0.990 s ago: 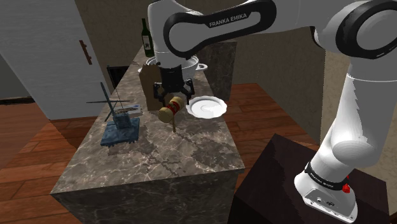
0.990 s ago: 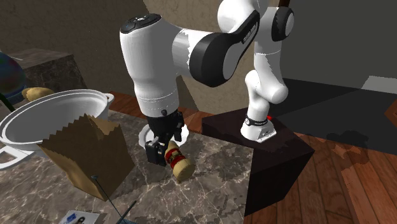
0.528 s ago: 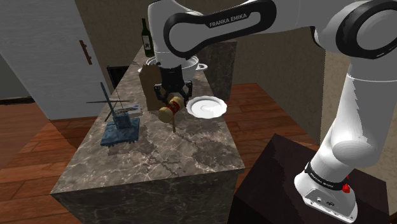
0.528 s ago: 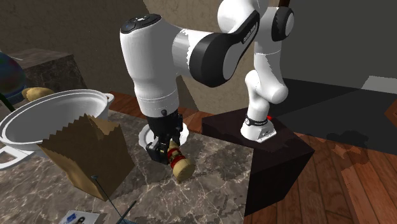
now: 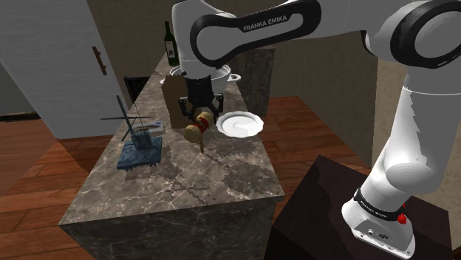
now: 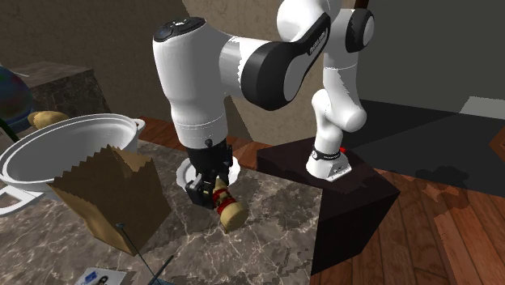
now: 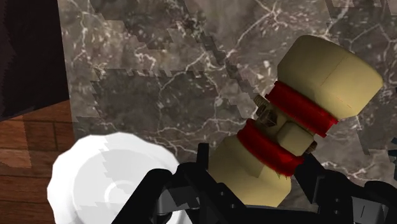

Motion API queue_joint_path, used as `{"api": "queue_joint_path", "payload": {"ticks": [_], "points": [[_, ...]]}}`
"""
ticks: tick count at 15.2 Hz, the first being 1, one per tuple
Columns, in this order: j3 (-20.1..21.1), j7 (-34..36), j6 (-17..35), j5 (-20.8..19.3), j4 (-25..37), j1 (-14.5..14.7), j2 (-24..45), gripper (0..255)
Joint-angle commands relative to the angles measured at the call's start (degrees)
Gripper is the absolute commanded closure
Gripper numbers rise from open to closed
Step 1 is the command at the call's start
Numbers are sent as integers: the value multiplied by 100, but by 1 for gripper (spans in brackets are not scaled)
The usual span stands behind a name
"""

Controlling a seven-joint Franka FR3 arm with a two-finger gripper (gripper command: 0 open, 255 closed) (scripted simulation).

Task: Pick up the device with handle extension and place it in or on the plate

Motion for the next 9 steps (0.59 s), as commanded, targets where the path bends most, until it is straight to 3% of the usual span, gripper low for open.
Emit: {"api": "queue_joint_path", "payload": {"ticks": [1, 9], "points": [[0, 3, -8, -4, 3, 3, 13, 255], [17, 4, -632, -6, 646, 41, 33, 255]]}}
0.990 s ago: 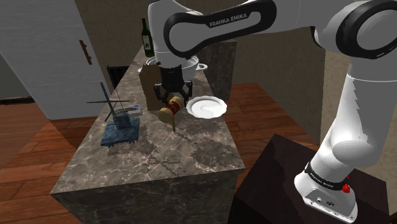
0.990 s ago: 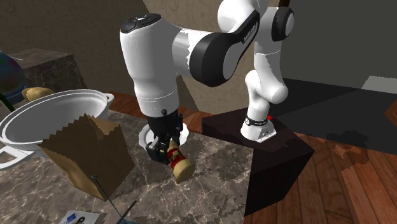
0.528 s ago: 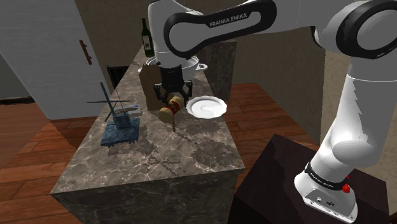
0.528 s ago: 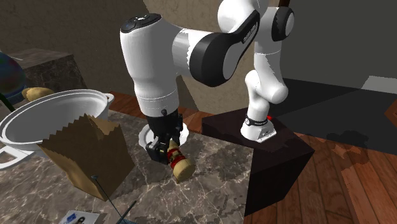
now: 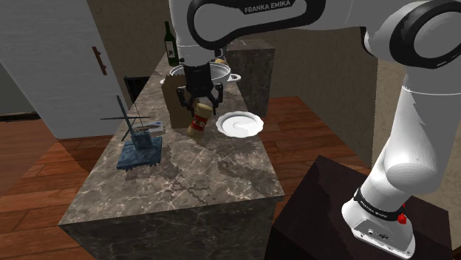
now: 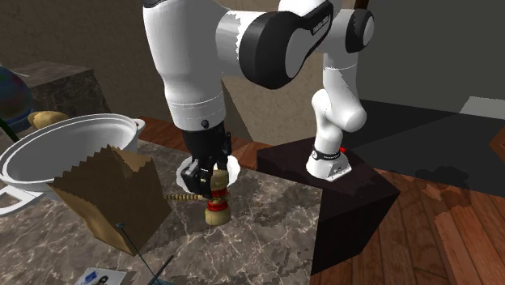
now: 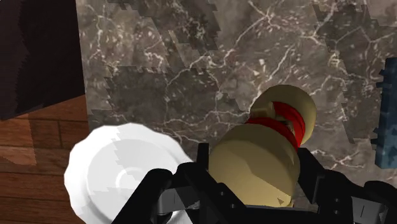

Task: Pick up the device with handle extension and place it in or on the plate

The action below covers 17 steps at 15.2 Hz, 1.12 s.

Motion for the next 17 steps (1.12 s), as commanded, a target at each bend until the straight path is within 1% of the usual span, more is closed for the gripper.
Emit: {"api": "queue_joint_path", "payload": {"ticks": [1, 9, 13, 17], "points": [[8, 8, -163, -2, 169, 16, 6, 255], [25, 37, -791, -60, 916, 95, 137, 255], [-151, -527, -800, 137, 547, -331, -291, 255], [-365, -1096, -863, 273, 325, -702, -610, 255]]}}
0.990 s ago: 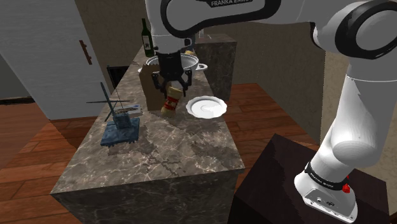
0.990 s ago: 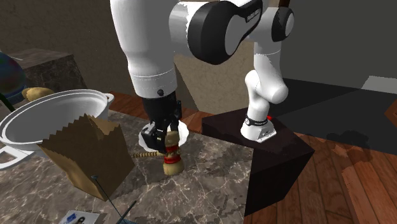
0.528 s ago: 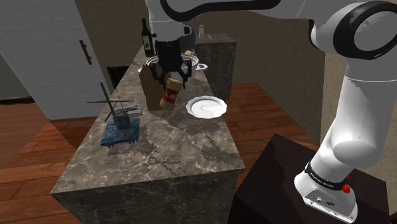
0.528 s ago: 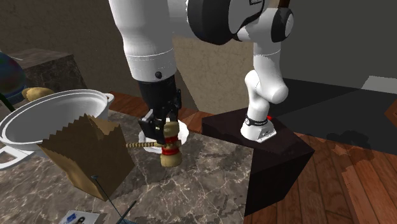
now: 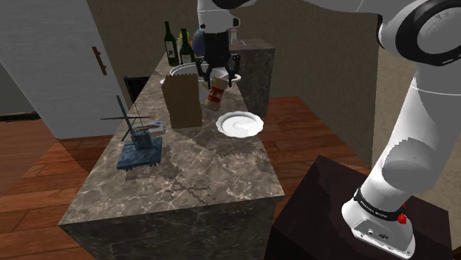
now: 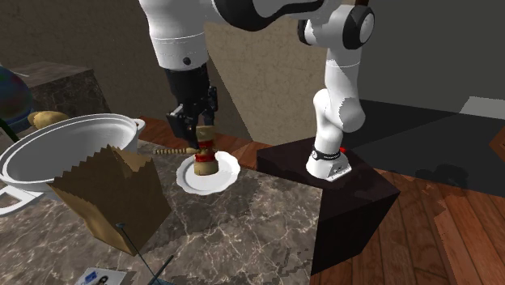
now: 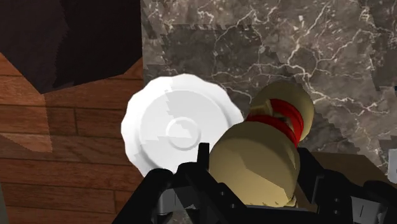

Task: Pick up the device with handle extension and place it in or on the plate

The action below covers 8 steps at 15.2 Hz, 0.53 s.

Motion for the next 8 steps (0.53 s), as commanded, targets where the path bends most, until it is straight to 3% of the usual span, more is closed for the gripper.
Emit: {"api": "queue_joint_path", "payload": {"ticks": [1, 8], "points": [[-120, -325, 18, 104, -243, -214, -249, 255], [-552, -1294, -191, 183, -260, -754, -502, 255]]}}
